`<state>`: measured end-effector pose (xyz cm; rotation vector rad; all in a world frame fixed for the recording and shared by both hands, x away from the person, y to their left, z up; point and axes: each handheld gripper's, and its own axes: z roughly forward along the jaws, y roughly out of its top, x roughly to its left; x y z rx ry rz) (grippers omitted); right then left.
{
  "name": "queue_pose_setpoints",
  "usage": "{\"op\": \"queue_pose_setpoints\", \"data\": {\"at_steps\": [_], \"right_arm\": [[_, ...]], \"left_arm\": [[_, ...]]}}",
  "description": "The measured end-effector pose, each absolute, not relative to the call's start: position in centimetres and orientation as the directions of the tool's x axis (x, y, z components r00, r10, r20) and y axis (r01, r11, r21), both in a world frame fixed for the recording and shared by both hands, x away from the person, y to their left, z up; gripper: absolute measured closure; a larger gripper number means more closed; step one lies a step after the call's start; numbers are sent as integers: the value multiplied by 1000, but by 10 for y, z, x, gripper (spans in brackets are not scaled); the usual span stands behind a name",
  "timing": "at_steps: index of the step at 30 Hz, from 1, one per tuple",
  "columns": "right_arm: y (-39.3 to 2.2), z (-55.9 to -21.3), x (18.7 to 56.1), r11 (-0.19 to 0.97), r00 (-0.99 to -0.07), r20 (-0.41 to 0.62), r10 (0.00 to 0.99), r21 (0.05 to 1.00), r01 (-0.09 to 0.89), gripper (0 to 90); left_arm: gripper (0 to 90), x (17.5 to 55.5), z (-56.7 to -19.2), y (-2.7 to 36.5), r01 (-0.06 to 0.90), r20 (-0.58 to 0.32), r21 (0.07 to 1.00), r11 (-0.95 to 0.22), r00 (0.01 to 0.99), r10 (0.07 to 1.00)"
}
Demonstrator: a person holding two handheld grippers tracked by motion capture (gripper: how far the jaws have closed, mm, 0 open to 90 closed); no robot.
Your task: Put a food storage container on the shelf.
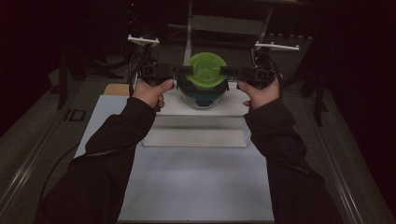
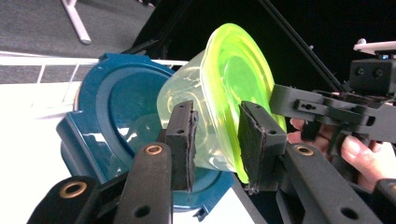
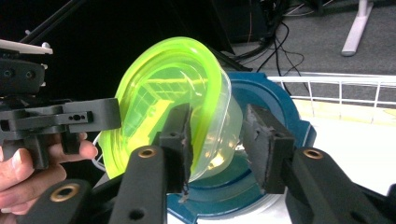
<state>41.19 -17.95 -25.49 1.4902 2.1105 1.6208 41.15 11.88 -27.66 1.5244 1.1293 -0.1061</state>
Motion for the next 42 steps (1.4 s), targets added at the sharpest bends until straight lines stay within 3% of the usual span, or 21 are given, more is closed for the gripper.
{"op": "queue_pose_setpoints", "data": {"at_steps": [8,21,24,28,33,42], "right_arm": [[-177,-252,422,-42,-507,445,738,780,624,533],[-181,-248,422,-51,-522,455,721,786,616,408],[-180,-248,420,-46,-528,452,719,789,613,391],[-178,-249,417,-31,-544,451,708,789,614,346],[-177,-250,411,-15,-567,434,700,802,597,278],[-179,-259,398,7,-617,420,665,823,567,196]], "left_arm": [[591,420,-277,119,682,-617,715,153,513,597],[383,418,-274,120,656,-606,738,161,537,588],[307,414,-272,124,646,-604,747,158,559,569],[296,405,-268,126,606,-564,783,144,592,575],[155,394,-266,128,567,-527,815,118,641,558],[97,374,-275,127,518,-473,852,69,707,526]]}}
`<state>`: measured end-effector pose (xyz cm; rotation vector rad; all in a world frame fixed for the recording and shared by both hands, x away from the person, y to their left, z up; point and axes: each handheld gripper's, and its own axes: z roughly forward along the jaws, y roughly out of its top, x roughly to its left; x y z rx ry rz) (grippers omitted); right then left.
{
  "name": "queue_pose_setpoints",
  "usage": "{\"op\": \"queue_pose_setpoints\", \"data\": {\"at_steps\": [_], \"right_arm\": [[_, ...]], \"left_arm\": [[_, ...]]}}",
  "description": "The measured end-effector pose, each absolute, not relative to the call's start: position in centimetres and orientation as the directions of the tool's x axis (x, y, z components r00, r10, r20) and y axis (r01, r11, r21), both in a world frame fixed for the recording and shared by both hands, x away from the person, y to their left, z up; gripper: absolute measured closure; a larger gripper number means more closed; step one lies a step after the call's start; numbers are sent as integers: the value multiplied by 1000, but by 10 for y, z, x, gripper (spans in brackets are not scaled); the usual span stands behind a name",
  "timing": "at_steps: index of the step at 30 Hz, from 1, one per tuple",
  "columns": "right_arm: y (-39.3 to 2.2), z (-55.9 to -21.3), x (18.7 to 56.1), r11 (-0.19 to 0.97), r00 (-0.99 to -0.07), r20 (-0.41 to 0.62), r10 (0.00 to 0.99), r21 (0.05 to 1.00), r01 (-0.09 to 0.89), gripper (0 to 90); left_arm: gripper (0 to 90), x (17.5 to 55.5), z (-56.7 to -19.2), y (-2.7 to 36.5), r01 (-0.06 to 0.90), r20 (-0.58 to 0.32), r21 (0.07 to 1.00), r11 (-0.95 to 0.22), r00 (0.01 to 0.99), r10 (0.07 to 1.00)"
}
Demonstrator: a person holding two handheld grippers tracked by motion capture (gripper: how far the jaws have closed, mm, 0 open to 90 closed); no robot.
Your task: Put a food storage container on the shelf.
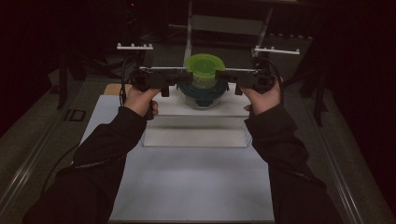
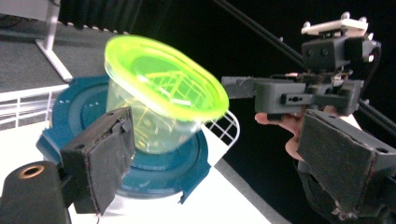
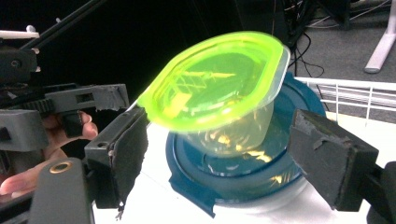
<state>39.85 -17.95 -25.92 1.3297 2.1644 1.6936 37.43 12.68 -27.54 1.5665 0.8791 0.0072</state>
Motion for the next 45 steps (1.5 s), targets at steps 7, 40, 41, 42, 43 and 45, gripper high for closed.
{"op": "queue_pose_setpoints", "data": {"at_steps": [7,40,41,42,43,45], "right_arm": [[-182,-270,383,35,-647,401,649,834,551,181],[-181,-373,321,130,-734,361,575,845,518,181],[-181,-378,319,133,-733,364,574,842,523,181],[-181,-381,318,135,-735,365,571,841,523,181],[-181,-381,318,135,-735,365,571,841,523,181],[-182,-395,315,140,-730,374,572,832,536,181]], "left_arm": [[77,357,-286,123,489,-429,872,27,737,523],[76,274,-371,97,365,-264,919,-151,852,452],[76,273,-373,97,363,-262,919,-155,854,451],[76,271,-376,96,363,-262,918,-157,855,447],[76,271,-376,96,363,-262,918,-157,855,447],[76,268,-386,95,372,-268,913,-168,856,442]]}}
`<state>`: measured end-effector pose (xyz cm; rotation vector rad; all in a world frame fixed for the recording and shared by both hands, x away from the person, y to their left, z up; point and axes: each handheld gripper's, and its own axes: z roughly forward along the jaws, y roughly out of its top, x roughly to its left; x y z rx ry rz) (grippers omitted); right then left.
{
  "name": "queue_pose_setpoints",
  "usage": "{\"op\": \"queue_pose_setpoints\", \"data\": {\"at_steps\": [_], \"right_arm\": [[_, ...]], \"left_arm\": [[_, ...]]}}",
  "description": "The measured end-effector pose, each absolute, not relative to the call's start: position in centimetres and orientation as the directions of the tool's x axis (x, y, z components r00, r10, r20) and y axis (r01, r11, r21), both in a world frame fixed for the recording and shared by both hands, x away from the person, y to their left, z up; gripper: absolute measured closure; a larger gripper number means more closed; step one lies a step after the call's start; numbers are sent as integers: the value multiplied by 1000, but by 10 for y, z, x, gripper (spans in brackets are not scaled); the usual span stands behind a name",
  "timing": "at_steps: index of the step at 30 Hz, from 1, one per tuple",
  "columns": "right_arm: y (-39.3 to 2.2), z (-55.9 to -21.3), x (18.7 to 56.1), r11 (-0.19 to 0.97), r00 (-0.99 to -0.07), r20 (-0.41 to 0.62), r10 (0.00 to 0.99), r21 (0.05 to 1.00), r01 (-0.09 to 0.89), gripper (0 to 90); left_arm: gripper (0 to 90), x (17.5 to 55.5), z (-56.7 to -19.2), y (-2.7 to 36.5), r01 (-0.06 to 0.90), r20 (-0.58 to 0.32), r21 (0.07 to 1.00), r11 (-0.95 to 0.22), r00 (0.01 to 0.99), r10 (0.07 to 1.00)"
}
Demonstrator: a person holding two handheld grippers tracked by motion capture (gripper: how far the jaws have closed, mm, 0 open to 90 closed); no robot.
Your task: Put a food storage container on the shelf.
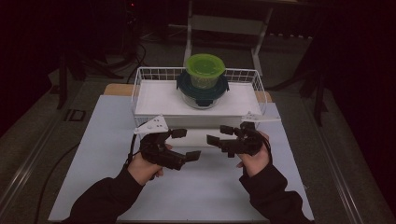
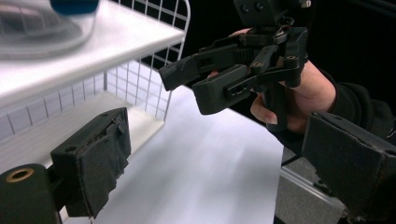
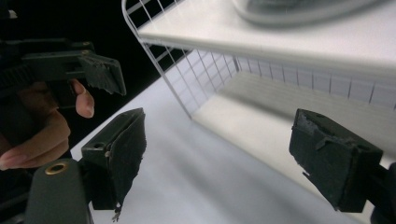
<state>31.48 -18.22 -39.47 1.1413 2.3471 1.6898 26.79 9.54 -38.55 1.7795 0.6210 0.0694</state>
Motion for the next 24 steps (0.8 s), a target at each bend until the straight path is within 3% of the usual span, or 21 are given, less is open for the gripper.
{"op": "queue_pose_setpoints", "data": {"at_steps": [24], "right_arm": [[-217,-474,294,134,-674,417,610,784,606,180]], "left_arm": [[76,251,-465,109,462,-312,860,-218,812,493]]}}
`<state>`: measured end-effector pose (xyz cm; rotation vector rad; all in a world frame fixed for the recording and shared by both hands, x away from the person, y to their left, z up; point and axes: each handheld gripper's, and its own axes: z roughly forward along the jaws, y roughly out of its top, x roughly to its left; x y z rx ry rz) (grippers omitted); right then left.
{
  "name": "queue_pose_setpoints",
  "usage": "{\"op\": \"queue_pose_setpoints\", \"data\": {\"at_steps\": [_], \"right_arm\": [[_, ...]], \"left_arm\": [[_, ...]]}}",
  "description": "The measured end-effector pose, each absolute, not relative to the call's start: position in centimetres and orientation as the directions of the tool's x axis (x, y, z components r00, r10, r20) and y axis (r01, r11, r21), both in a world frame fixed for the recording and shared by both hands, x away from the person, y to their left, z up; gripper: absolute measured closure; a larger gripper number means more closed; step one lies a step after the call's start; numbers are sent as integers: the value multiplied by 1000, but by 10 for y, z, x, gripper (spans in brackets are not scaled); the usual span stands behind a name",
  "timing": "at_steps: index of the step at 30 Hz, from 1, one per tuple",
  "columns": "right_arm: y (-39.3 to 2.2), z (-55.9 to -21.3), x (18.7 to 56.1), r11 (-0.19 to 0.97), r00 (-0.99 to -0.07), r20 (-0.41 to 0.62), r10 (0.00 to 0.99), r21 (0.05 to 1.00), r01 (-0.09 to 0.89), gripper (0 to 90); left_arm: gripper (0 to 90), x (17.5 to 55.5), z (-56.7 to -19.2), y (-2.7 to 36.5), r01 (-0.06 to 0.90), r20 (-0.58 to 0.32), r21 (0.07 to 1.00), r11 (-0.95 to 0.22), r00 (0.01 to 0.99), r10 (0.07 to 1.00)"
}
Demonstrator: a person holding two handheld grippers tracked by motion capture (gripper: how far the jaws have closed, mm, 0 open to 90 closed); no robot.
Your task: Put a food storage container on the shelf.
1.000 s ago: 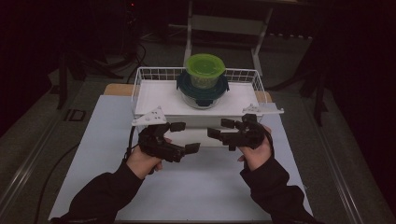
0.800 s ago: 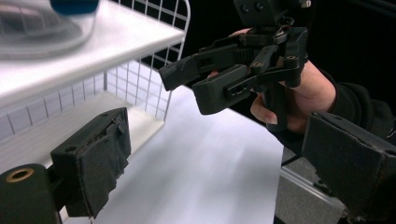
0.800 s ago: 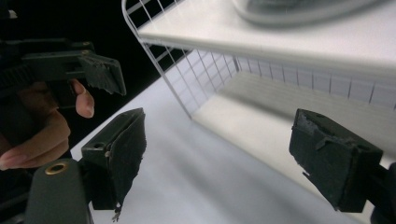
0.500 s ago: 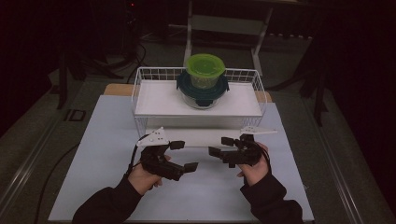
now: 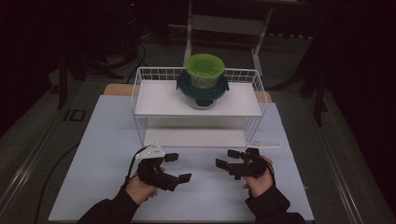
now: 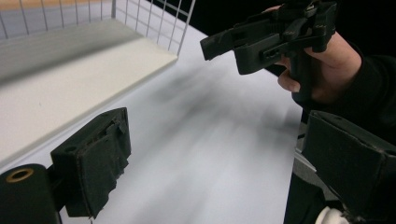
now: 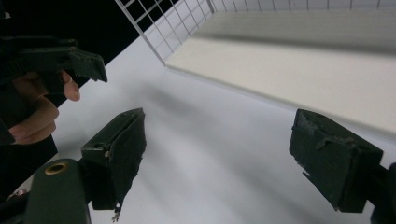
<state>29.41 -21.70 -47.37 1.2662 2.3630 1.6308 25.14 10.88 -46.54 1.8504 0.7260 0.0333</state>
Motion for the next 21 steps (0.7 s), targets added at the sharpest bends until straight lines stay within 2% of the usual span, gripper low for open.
{"op": "queue_pose_setpoints", "data": {"at_steps": [10,21], "right_arm": [[-234,-489,285,164,-666,356,655,794,586,177],[-261,-500,276,132,-635,361,683,794,594,168]], "left_arm": [[76,246,-484,114,480,-310,843,-241,801,512],[76,242,-501,133,510,-307,824,-247,767,563]]}}
